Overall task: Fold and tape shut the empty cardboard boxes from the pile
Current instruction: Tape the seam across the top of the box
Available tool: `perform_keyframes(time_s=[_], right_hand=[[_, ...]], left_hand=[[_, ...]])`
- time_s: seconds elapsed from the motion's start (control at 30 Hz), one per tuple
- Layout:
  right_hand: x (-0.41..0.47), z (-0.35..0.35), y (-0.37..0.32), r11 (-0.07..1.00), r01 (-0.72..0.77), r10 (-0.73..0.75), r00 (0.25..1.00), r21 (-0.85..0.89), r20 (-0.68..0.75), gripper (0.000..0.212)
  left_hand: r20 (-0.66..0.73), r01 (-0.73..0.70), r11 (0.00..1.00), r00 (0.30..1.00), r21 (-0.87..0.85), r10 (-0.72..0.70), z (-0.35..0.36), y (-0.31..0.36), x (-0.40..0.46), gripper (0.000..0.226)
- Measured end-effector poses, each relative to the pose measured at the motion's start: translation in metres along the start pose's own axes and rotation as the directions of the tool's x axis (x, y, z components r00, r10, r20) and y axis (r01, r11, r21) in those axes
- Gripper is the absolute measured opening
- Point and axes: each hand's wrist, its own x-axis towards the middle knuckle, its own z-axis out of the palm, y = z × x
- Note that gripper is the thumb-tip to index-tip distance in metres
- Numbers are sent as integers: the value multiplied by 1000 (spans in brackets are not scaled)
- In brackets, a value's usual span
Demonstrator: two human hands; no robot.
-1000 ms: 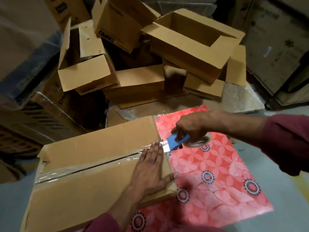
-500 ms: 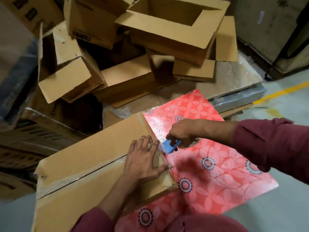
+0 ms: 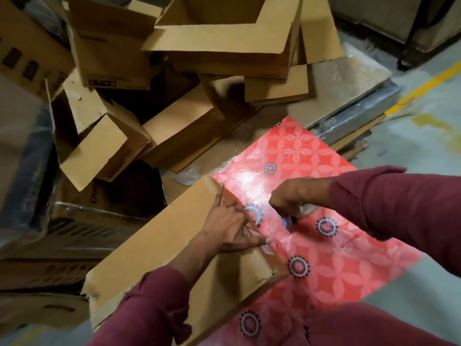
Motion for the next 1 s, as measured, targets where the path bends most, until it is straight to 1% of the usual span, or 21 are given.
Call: perform_keyframes(time_s=[0.07,0.1,0.13,0.2,0.27,0.3,0.4,0.47,0.5,0.57,0.6,0.63,0.67,0.73,0.77,0.8,0.83,0.87,0.9,0.93,1.0], right_hand=[[9,12,15,992,112,-115,992,66,47,42],[12,12,21,985,134,-140,989,113,43,53],[14,11,29,979,154,-159,987,129,25,56],[18,8,40,969,146,-155,987,199,30,42],[23,11,54,955,130,-136,991,267,5,35],[25,13,60,943,132,-136,991,305,-6,35],[22,19,77,912,128,-111,992,390,-64,35],[16,21,84,899,120,-96,992,422,-76,37],[12,21,86,889,113,-86,993,444,-81,39],[7,27,90,871,106,-68,993,480,-96,42],[7,31,92,856,97,-51,993,507,-104,43],[8,37,95,832,79,-25,994,549,-106,44],[8,42,99,798,60,2,995,600,-102,43],[9,56,106,684,43,27,996,729,-84,39],[11,62,108,614,48,22,997,788,-78,38],[13,69,108,550,59,10,997,833,-77,40],[14,74,107,493,64,3,997,868,-75,44],[14,78,105,436,66,5,997,898,-76,46],[14,78,105,391,69,14,997,918,-81,47],[12,78,104,383,70,34,995,921,-90,46],[11,75,102,465,58,92,989,883,-113,37]], left_hand=[[87,-26,999,996,24,24,-5,-2,7,98],[138,-39,998,990,49,32,-7,-1,12,97],[210,-53,995,977,83,34,-9,3,19,98],[413,-45,986,910,159,-25,-5,13,40,102],[601,31,979,785,201,-148,6,28,62,110],[646,75,976,739,203,-191,7,37,69,113],[669,154,968,700,200,-250,8,65,72,111],[665,224,965,702,135,-256,11,75,76,109],[677,277,959,694,63,-245,15,77,83,107],[732,406,894,666,-191,-146,16,79,96,105],[757,439,838,652,-323,-50,15,82,102,102],[746,435,798,665,-417,27,9,88,105,100],[712,394,797,699,-458,63,5,94,107,99],[583,254,873,812,-417,42,-3,101,108,92],[473,199,901,881,-385,7,-6,101,106,82],[337,162,896,941,-414,-14,-12,99,102,72],[193,147,859,979,-491,-57,-17,96,96,65],[56,126,807,992,-577,-115,-24,90,87,63],[-51,112,768,981,-630,-185,-27,82,78,62],[-123,109,742,960,-662,-251,-27,73,67,62],[-209,148,699,893,-699,-398,-18,49,44,53]])
